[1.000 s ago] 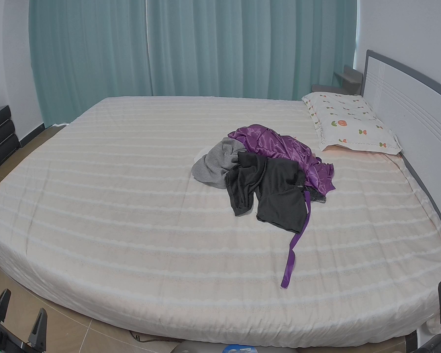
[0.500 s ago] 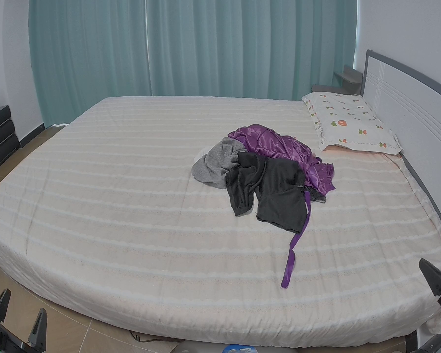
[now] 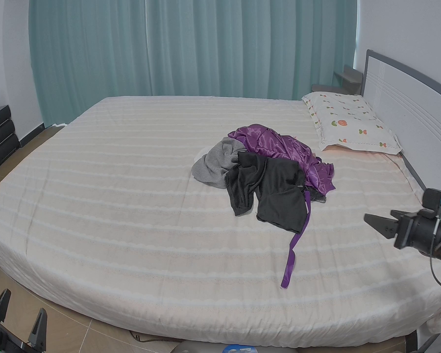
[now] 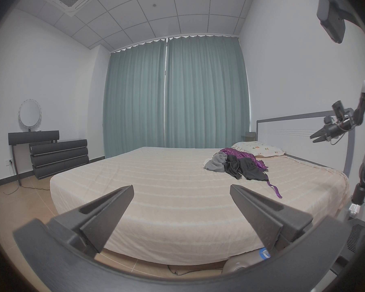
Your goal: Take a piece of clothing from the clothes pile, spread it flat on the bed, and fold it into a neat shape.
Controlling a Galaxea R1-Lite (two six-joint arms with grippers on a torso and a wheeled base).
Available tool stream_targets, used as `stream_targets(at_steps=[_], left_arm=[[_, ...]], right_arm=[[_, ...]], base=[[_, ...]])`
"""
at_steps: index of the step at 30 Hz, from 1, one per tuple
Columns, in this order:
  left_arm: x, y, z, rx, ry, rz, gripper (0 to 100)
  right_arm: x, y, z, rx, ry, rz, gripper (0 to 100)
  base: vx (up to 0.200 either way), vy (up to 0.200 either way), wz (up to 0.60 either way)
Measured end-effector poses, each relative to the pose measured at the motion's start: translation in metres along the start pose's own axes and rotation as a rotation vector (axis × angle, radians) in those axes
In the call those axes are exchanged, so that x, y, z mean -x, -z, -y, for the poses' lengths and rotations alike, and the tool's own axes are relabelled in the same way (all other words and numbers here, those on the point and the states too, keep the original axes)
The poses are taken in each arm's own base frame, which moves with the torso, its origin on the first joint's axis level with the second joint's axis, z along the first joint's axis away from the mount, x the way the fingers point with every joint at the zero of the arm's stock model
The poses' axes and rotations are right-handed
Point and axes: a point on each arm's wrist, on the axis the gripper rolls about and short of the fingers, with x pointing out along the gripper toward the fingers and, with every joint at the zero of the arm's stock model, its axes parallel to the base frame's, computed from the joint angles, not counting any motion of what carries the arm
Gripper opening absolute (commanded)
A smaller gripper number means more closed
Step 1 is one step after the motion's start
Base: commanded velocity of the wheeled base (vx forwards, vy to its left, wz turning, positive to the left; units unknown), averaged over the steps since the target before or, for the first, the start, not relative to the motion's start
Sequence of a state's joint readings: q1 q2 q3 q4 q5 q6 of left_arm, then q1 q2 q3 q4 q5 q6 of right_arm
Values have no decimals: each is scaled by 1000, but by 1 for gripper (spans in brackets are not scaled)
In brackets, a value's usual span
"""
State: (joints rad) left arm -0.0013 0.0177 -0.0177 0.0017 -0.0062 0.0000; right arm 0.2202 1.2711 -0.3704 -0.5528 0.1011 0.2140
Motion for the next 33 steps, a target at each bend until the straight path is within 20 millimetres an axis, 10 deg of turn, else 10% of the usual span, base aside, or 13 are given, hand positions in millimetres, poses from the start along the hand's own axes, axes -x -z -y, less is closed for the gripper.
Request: stream_targets(at_steps=[19, 33], left_arm=[[0, 0, 0, 0, 0, 0, 100], [0, 0, 0, 0, 0, 0, 100]], right_arm=[[-245, 6, -36, -447, -27, -114, 100], [-315, 70, -34, -590, 82, -240, 100]], base=[[0, 0, 0], [0, 0, 0]])
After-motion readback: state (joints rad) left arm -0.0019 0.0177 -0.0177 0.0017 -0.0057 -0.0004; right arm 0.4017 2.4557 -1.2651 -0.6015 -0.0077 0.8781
